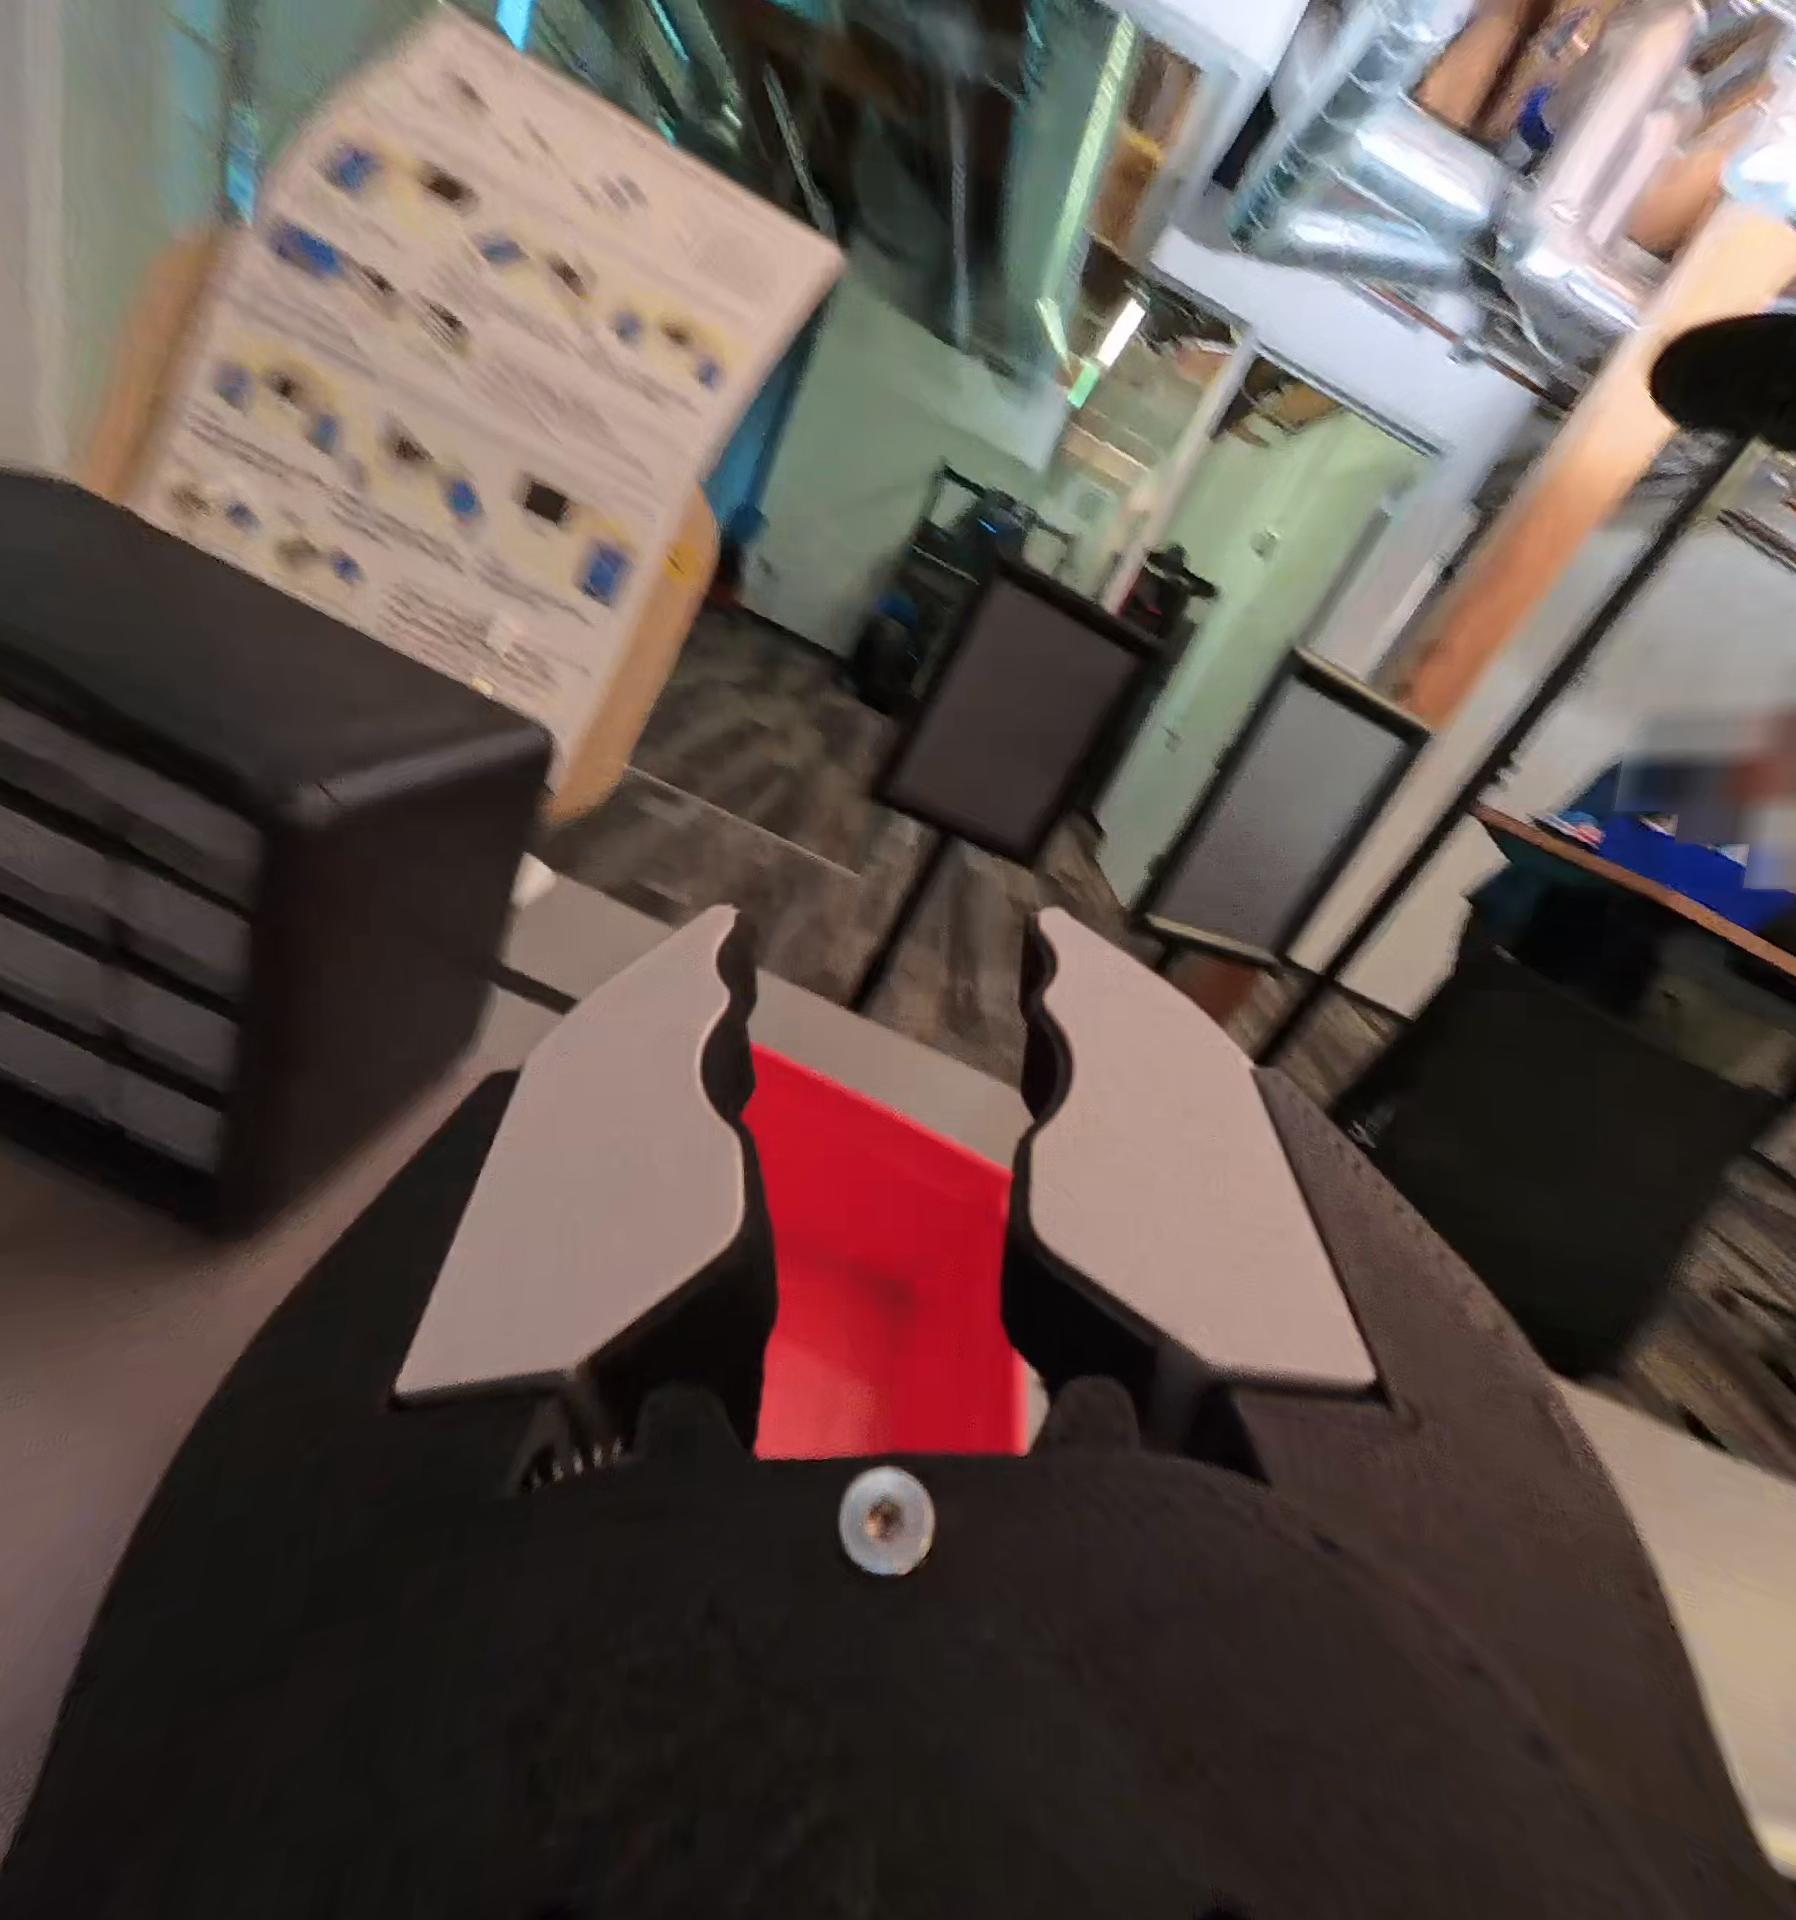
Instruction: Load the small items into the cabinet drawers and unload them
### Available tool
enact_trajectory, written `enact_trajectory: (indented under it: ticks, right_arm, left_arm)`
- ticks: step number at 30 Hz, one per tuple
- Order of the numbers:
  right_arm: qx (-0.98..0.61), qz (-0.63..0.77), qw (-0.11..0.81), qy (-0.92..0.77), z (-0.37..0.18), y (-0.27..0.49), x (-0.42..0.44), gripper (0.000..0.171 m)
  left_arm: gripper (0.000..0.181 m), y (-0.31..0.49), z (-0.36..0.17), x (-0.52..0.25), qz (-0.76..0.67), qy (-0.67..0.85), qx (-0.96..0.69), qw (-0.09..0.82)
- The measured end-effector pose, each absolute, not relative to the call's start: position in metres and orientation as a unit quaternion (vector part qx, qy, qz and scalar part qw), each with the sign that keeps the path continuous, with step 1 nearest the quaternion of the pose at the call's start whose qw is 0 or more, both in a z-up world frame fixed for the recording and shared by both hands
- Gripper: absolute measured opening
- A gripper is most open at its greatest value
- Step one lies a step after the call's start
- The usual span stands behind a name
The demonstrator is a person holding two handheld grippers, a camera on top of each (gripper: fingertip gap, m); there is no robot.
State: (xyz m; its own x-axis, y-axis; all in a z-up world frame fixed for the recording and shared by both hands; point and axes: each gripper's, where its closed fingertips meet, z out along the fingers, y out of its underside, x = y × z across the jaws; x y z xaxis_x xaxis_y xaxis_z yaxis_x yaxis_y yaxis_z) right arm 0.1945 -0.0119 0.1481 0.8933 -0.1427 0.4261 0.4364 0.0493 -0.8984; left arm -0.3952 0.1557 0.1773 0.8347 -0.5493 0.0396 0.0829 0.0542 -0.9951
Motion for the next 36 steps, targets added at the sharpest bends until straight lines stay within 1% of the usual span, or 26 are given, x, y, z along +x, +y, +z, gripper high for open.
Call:
enact_trajectory:
  ticks: [2,5,7,10,12,14,16,19,20,23,26,28,29,31,36]
  right_arm:
    - [-0.642,-0.159,0.737,-0.143,0.174,0.004,0.160,0.050]
    - [-0.596,-0.056,0.779,-0.188,0.213,0.021,0.100,0.048]
    - [-0.564,0.012,0.798,-0.213,0.232,0.028,0.062,0.041]
    - [-0.541,0.075,0.807,-0.225,0.241,0.043,0.021,0.036]
    - [-0.542,0.093,0.801,-0.239,0.232,0.057,-0.002,0.036]
    - [-0.545,0.100,0.786,-0.275,0.211,0.067,-0.029,0.036]
    - [-0.547,0.102,0.774,-0.304,0.187,0.079,-0.055,0.036]
    - [-0.568,0.161,0.733,-0.338,0.143,0.090,-0.106,0.034]
    - [-0.572,0.158,0.731,-0.337,0.128,0.096,-0.118,0.033]
    - [-0.588,0.070,0.719,-0.363,0.071,0.120,-0.148,0.033]
    - [-0.577,-0.127,0.681,-0.433,0.008,0.146,-0.157,0.034]
    - [-0.539,-0.247,0.649,-0.476,-0.020,0.158,-0.156,0.033]
    - [-0.528,-0.275,0.636,-0.491,-0.031,0.162,-0.157,0.031]
    - [-0.540,-0.284,0.619,-0.494,-0.047,0.169,-0.157,0.029]
    - [-0.542,-0.319,0.602,-0.492,-0.053,0.186,-0.150,0.024]
  left_arm:
    - [0.052,0.149,0.208,-0.372,-0.223,0.194,-0.634,0.715]
    - [0.053,0.146,0.237,-0.345,-0.212,0.197,-0.617,0.732]
    - [0.053,0.145,0.240,-0.327,-0.212,0.202,-0.612,0.734]
    - [0.053,0.147,0.217,-0.304,-0.234,0.212,-0.625,0.714]
    - [0.049,0.151,0.202,-0.287,-0.259,0.232,-0.633,0.692]
    - [0.050,0.156,0.192,-0.277,-0.265,0.255,-0.647,0.668]
    - [0.049,0.162,0.186,-0.276,-0.244,0.264,-0.650,0.669]
    - [0.043,0.171,0.182,-0.281,-0.219,0.260,-0.655,0.674]
    - [0.043,0.174,0.181,-0.283,-0.219,0.256,-0.657,0.674]
    - [0.043,0.175,0.179,-0.285,-0.237,0.250,-0.662,0.666]
    - [0.043,0.172,0.179,-0.284,-0.237,0.261,-0.660,0.663]
    - [0.043,0.171,0.178,-0.285,-0.230,0.266,-0.662,0.662]
    - [0.043,0.170,0.178,-0.285,-0.229,0.268,-0.663,0.661]
    - [0.043,0.168,0.180,-0.284,-0.242,0.266,-0.658,0.661]
    - [0.043,0.168,0.178,-0.280,-0.259,0.272,-0.660,0.651]
